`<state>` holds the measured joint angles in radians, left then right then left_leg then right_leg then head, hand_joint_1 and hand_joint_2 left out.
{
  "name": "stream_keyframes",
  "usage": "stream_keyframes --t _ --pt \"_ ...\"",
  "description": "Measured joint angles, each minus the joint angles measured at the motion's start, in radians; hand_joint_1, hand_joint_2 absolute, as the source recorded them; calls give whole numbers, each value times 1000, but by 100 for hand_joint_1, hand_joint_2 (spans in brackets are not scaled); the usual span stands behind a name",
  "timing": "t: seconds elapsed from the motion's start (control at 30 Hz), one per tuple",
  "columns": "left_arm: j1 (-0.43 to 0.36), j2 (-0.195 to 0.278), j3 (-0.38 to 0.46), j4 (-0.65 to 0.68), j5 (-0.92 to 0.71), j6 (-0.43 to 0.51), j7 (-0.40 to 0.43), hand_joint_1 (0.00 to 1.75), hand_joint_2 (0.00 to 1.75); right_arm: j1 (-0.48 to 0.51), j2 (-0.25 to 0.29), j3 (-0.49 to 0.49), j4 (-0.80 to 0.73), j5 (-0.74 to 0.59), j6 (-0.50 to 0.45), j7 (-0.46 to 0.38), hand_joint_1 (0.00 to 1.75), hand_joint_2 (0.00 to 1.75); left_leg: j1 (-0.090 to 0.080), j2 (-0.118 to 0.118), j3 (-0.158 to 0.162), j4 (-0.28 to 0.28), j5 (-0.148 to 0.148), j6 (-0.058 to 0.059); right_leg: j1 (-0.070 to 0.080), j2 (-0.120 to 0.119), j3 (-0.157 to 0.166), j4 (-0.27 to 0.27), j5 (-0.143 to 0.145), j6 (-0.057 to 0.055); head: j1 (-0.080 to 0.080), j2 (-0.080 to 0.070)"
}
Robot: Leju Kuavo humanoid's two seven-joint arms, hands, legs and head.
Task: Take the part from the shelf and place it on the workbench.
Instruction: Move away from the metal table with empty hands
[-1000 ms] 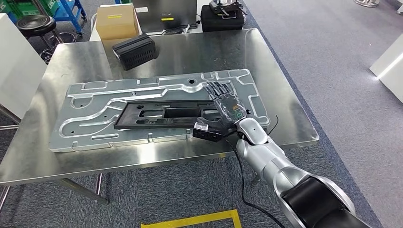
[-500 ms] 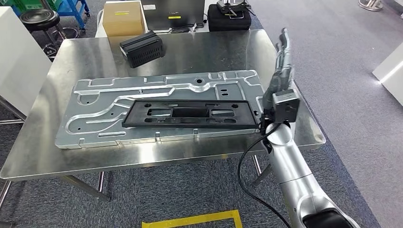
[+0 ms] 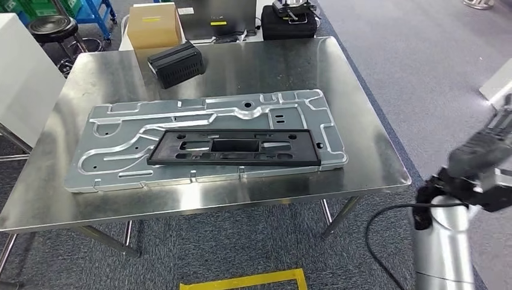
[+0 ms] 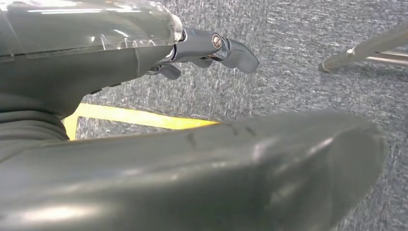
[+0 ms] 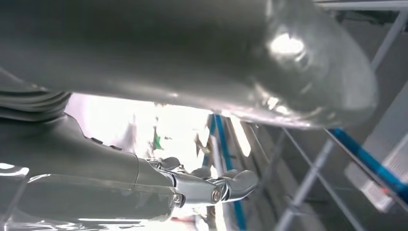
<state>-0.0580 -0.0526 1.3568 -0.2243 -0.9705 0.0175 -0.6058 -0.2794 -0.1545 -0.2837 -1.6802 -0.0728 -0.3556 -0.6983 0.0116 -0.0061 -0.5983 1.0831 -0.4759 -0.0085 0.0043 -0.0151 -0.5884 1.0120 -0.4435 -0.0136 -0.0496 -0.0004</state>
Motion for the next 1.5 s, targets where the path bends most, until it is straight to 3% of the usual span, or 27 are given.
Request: stream_keyframes --t 0.07,0.13,0.2,0.3,0.33,0.37,0.4,0.43,0.53,0.57,0.67,0.73,0.83,0.87,0.9,0.93,1.0,1.07,1.17,1.2,1.27,1.33,1.37,1.4,1.43,1.47,1.5 --pt "0 0 1 0 0 -1 -3 0 0 51 0 -143 -17 13 68 -1 0 0 -3 -3 29 -57 7 9 1 4 -2 4 -2 9 0 0" --pt "0 -1 1 0 -3 -4 -8 0 0 105 3 -259 -38 15 105 -1 0 0 -4 -3 32 -63 11 19 0 5 -2 4 0 21 0 0" --pt "1 -2 1 0 -5 -7 -15 0 0 156 7 -346 -61 21 124 -1 0 0 -2 0 36 -73 22 31 -3 9 -7 25 -21 33 0 0" --pt "0 -4 2 0 -5 -6 -17 0 0 236 28 -442 -70 64 125 -1 0 0 0 2 32 -79 30 39 -11 14 -73 191 -125 51 0 0" --pt "1 -5 2 0 -5 -5 -15 0 0 266 40 -465 -66 82 125 0 0 0 0 2 28 -78 32 39 -15 14 -96 249 -150 56 0 0" --pt "2 -7 2 0 -5 -4 -12 0 0 293 54 -484 -62 97 126 0 0 0 0 2 24 -77 34 39 -18 14 -104 277 -156 58 0 0" --pt "3 -8 2 0 -5 -3 -9 0 0 313 66 -502 -58 109 129 0 0 0 0 3 20 -74 36 37 -22 14 -93 266 -145 60 0 0" --pt "4 -10 2 0 -6 -3 -6 0 0 327 76 -518 -54 120 132 1 0 0 0 3 16 -72 37 35 -25 14 -62 215 -119 61 0 0" --pt "1 -14 2 0 -13 -3 0 0 0 346 97 -565 -39 152 144 1 0 0 -2 6 7 -64 44 22 -25 14 45 23 -56 54 0 0" --pt "0 -14 2 0 -15 -3 1 0 0 354 104 -581 -31 164 150 1 0 0 -2 6 6 -64 47 16 -21 14 56 -1 -50 48 0 0" --pt "4 -16 2 0 -19 -3 4 0 0 380 130 -636 -5 192 175 1 0 0 -1 4 0 -64 53 -5 -18 14 45 -4 -31 25 0 0" --pt "8 -17 2 0 -20 -3 7 0 0 385 140 -660 11 210 189 0 0 0 0 4 -21 -19 3 -13 -20 13 28 -8 -13 8 0 0" --pt "5 -17 2 0 -20 -4 11 0 0 384 155 -691 49 255 216 0 0 0 0 4 -73 164 -132 -12 -13 13 -10 -8 15 -4 0 0" --pt "4 -17 2 0 -20 -4 13 0 0 383 161 -705 69 273 230 0 0 0 -1 4 -73 203 -155 -10 -10 13 -24 -7 26 -5 0 0" --pt "3 -17 3 0 -20 -4 14 0 0 382 166 -720 90 291 247 0 0 0 -2 4 -52 201 -157 -7 -8 13 -36 -6 35 -5 0 0" --pt "3 -17 3 0 -20 -4 15 0 0 380 171 -735 111 305 261 0 0 0 -3 4 -8 155 -143 -3 -5 13 -47 -5 44 -4 0 0" --pt "0 -16 5 -1 -20 -4 16 0 0 377 179 -763 144 321 280 0 0 0 -10 4 110 -4 -105 10 -3 12 -64 -1 62 0 0 0" --pt "-5 -17 8 -2 -20 -4 16 0 0 373 185 -781 166 324 285 0 0 0 -17 4 169 -100 -83 19 -3 10 -71 1 79 10 0 0" --pt "-5 -18 15 -2 -20 -4 16 0 0 370 190 -797 189 329 287 0 0 0 -22 8 159 -109 -54 30 -11 12 -73 -7 101 28 0 0" --pt "-5 -19 17 -2 -20 -4 17 0 0 370 191 -803 199 337 291 0 0 0 -21 11 150 -113 -40 36 -13 14 -78 1 87 34 0 0" --pt "-5 -22 19 -2 -20 -4 18 0 0 367 192 -822 232 371 303 2 0 0 -15 17 125 -119 -9 44 -17 17 -100 71 0 44 0 0" --pt "-4 -25 20 -2 -18 -4 19 0 0 360 194 -842 292 425 313 3 0 0 -15 18 92 -118 15 45 -22 16 -126 198 -102 54 0 0" --pt "-3 -28 21 -2 -16 -4 20 0 0 356 195 -854 334 458 306 3 0 0 -14 18 75 -116 26 43 -25 16 -128 251 -120 59 0 0" --pt "-2 -30 21 -2 -15 -3 20 0 0 351 197 -866 381 495 289 3 0 0 -14 19 58 -113 38 40 -29 16 -116 276 -114 63 0 0" --pt "-1 -32 23 -2 -14 -3 20 0 0 345 197 -879 434 533 260 3 0 0 -13 19 40 -109 49 37 -31 16 -86 266 -91 66 0 0" --pt "-1 -35 24 -2 -14 -3 21 0 0 337 197 -891 493 573 224 4 0 0 -12 19 24 -104 59 33 -34 16 -38 220 -65 67 0 0" --pt "-1 -36 26 -2 -13 -3 21 0 0 328 195 -900 557 614 182 6 0 0 -11 19 10 -98 67 27 -35 16 22 144 -58 67 0 0"
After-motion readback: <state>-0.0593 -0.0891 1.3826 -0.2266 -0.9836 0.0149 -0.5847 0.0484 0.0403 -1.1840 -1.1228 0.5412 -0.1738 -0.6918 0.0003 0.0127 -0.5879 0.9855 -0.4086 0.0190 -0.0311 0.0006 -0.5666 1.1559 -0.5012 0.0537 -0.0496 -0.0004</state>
